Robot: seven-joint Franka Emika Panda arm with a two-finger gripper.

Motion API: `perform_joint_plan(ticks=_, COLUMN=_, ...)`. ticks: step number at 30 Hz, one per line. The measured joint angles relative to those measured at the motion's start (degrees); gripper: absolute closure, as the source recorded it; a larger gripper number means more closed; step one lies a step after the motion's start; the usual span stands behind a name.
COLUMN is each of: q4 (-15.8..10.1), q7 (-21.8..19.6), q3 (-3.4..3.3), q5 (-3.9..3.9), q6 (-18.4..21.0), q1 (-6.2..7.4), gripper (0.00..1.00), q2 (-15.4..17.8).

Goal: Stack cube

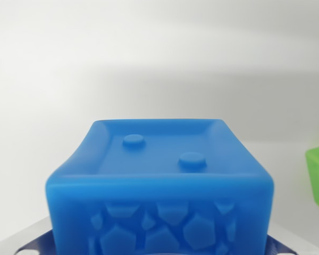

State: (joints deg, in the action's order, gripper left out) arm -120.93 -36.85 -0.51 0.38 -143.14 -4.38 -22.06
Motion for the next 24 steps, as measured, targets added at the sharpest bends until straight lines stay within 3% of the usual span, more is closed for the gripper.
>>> perform_joint_plan(ticks=24, q4=-0.3, q7=10.3, q3=-0.13, q5=0.0, q6=1.4, q1=-4.39, gripper=1.0, q2=1.8)
